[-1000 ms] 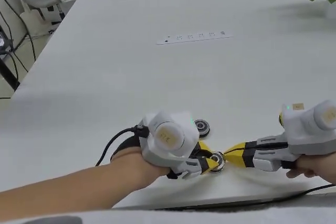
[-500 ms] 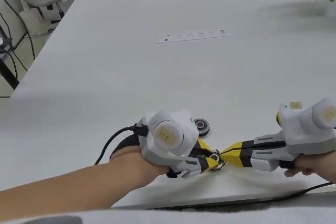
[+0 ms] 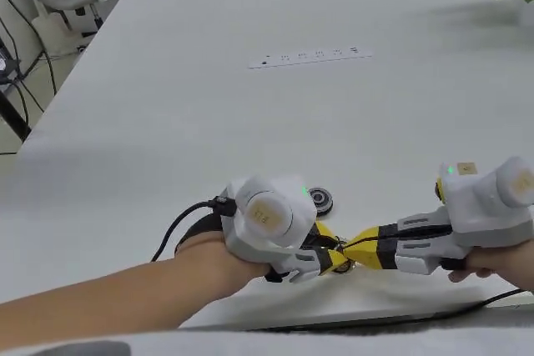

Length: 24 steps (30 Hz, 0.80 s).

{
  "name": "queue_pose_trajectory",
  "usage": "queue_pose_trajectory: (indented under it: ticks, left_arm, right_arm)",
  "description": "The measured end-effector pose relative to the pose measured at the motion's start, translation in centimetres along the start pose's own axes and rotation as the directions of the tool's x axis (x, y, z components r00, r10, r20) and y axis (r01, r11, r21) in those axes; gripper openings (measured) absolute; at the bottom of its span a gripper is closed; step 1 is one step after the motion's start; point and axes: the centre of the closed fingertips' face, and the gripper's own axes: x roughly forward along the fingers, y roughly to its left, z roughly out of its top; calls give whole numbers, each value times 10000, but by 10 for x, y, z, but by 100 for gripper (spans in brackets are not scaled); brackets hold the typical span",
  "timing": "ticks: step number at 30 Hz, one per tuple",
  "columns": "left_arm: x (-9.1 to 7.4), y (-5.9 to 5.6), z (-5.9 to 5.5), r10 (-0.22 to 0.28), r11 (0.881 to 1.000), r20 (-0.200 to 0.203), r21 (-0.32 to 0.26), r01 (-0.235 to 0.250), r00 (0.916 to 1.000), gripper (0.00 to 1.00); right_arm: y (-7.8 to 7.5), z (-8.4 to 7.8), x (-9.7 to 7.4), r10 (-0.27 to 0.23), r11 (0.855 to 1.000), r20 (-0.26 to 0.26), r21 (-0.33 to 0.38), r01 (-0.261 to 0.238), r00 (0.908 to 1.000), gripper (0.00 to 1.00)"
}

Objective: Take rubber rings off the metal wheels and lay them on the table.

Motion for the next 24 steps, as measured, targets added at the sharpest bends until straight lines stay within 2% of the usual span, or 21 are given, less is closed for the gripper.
queue_pose_trajectory:
  ticks: [6,15,24]
  left_arm:
    - [0,0,0,-14,10000,33,-55,14,10000,7]
    - [-2,-1,0,-178,9998,14,-113,178,9998,8]
    - [-11,-5,0,-425,9991,-13,-48,425,9991,20]
  right_arm:
    - [-11,-1,-3,-398,9992,34,70,397,9992,0]
    - [-15,0,-5,-601,9979,148,256,597,9981,0]
    - [-16,3,-8,-686,9970,288,371,675,9972,0]
